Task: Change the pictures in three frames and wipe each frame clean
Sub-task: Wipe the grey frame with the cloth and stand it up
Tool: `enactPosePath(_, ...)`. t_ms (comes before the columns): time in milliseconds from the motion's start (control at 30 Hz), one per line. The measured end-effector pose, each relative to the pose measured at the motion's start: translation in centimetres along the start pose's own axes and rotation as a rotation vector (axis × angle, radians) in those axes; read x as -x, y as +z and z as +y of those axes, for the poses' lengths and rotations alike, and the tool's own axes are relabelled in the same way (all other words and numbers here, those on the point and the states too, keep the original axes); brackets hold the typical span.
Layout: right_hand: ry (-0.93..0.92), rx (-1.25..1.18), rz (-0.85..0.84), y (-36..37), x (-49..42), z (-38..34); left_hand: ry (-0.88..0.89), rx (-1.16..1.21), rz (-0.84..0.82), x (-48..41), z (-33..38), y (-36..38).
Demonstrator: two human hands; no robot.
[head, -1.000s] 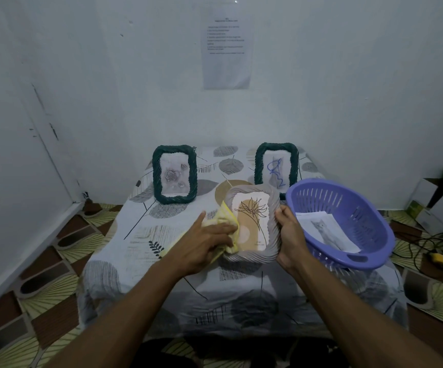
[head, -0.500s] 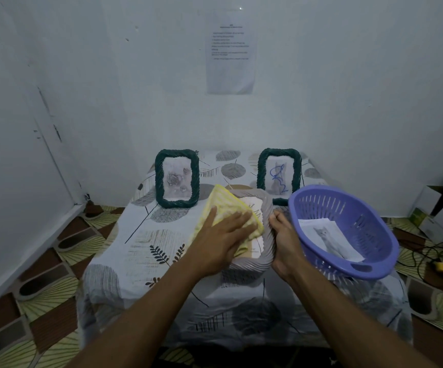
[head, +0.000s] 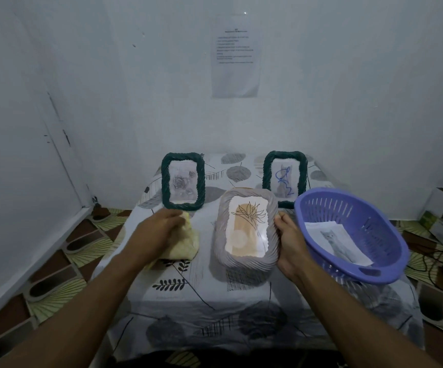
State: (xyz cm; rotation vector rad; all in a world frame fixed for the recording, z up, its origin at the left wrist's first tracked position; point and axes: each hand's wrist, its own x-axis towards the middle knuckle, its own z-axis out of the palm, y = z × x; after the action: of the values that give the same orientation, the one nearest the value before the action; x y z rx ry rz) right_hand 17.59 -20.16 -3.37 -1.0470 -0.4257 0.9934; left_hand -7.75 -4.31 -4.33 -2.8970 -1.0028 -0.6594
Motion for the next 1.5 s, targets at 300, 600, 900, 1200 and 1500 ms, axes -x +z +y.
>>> enactPosePath(300,-0.012,0.068,0.058,-0.6,-0.4,0.0,-0.215,0.331,-0.024,-0.1,4.0,2.3)
enactPosePath(600,-0.019,0.118,0.023,-0.3,-1.0,-0.2,-0.563,1.278,-0.011,-2.7,9.2,2.0)
enactPosePath(900,-0.047,0.267,-0.091,-0.1,-1.5,-0.4,-0.733,1.5,-0.099,-4.1,10.0,2.6)
enactPosePath(1200,-0.085,0.244,-0.149,0.4,-4.8,-0.7,-0.647,1.757,0.026,-7.3,8.5,3.3)
enactPosePath(1500,-0.096,0.24,-0.082,2.2,-12.7,-1.0,-0.664,1.562,0.086,-13.8,5.8,6.0)
